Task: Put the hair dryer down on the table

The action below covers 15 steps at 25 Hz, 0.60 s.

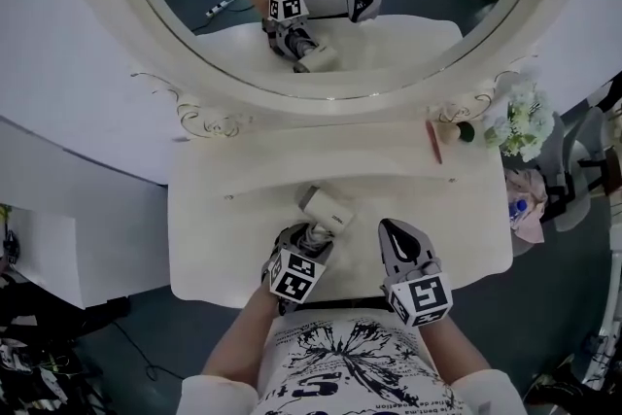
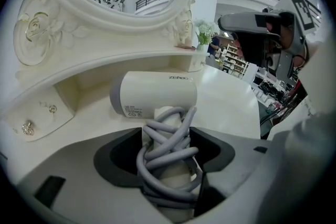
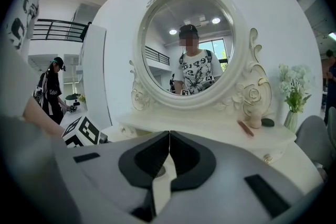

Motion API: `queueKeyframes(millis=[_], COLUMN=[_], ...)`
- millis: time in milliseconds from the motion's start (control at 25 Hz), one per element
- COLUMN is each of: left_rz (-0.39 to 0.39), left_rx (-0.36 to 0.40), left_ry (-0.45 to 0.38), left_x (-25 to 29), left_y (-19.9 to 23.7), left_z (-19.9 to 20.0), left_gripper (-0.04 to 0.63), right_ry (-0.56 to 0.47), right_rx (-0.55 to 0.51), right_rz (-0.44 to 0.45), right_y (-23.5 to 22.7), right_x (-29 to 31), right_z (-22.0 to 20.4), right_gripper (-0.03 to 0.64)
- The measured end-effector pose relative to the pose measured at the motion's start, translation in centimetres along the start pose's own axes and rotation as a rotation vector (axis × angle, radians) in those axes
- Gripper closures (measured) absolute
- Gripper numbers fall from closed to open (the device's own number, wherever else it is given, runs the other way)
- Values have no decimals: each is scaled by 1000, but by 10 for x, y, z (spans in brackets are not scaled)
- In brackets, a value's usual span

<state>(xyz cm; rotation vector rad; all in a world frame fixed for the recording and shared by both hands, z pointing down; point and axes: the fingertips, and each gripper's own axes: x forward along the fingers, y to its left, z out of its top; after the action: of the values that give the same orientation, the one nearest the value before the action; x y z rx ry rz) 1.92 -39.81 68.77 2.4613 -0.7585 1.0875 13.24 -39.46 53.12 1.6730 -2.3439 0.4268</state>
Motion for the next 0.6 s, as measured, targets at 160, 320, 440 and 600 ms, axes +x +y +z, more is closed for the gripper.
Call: queueKeyframes(millis=[160, 320, 440, 600], left_rz=[36, 61, 90, 161], left_rx=[-34, 5, -55, -70], left_ry=[-100, -146, -270, -410], left_x=[-17, -40, -71, -115], left_y=[7, 6, 11, 21], left_z=[19, 33, 56, 88], left_gripper=[325, 325, 363, 456], right_ry=[-12, -33, -51, -84], right_rx=[-11, -21, -41, -58], right_rz=[18, 37, 50, 52], right_y=[7, 15, 22, 27], right_x=[0, -3, -8, -16], right_z=[5, 12, 21, 34], right_gripper=[598, 598, 598, 598])
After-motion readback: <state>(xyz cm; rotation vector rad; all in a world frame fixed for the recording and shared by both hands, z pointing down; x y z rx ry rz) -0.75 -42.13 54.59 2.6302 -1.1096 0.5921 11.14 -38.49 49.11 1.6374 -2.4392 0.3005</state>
